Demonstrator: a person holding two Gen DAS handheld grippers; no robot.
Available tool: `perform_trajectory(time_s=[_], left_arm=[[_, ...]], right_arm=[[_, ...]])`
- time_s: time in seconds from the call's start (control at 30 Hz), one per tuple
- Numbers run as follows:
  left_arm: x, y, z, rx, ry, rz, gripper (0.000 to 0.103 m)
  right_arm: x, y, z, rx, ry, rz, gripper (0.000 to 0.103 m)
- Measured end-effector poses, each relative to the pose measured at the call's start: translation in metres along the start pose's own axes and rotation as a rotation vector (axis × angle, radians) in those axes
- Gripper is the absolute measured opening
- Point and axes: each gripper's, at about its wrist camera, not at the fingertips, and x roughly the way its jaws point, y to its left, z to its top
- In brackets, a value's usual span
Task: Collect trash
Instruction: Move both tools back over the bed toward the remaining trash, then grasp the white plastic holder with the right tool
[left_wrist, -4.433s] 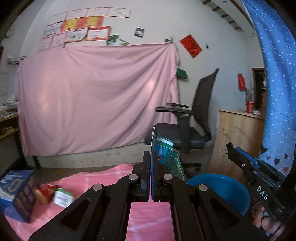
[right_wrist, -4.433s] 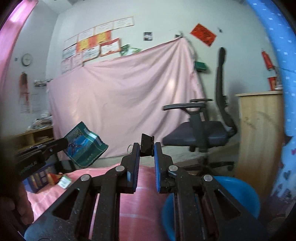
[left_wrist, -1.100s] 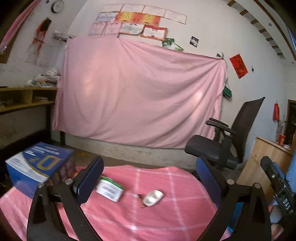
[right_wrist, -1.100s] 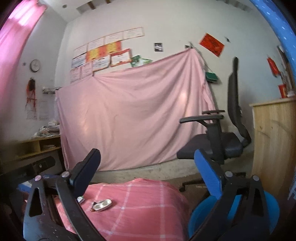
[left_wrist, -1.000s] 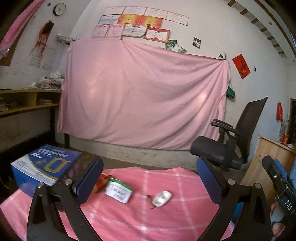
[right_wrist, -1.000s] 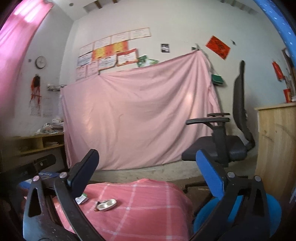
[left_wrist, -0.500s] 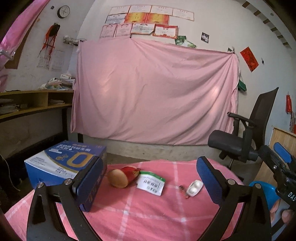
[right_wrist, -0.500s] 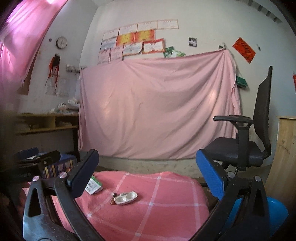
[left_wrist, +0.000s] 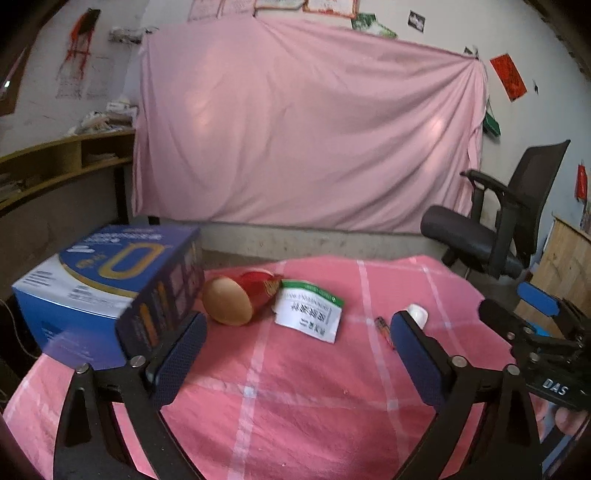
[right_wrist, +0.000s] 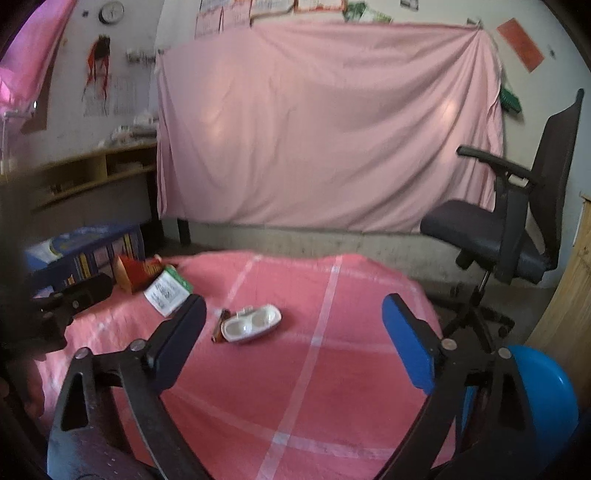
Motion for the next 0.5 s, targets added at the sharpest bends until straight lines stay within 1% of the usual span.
perform_trajectory(time_s=[0.03,0.07,0.13,0.2,0.3,0.4,0.5], left_arm=[[0.004,-0.002,0.000,0.004,0.017,-0.006,0.083],[0.011,-0.004,0.000,0.011,0.043,-0.014,0.080],[0.023,-0.007,0.002,0.023,0.094,-0.018,0.070],[0.035,-0.008,0.005,0.019,0.135,-0.030,0.066],[0.049,-0.005,0.010,-0.003,0.180,-0.040,0.062],[0.060,0.000,0.015,-0.021,0.203,-0.031,0.062],[0.067,0.006,0.017,-0.052,0.225,-0.037,0.062]], right_arm=[[0.004,0.000,0.000,-0.001,0.017,-0.006,0.103],[0.007,0.000,0.000,-0.001,0.034,-0.009,0.103],[0.013,0.001,0.000,0.001,0.064,-0.013,0.103],[0.022,0.000,0.000,0.011,0.104,-0.006,0.103],[0.037,-0.002,0.001,0.044,0.163,0.023,0.100],[0.055,-0.001,0.000,0.062,0.226,0.053,0.098],[0.072,0.001,-0.002,0.072,0.287,0.080,0.094]])
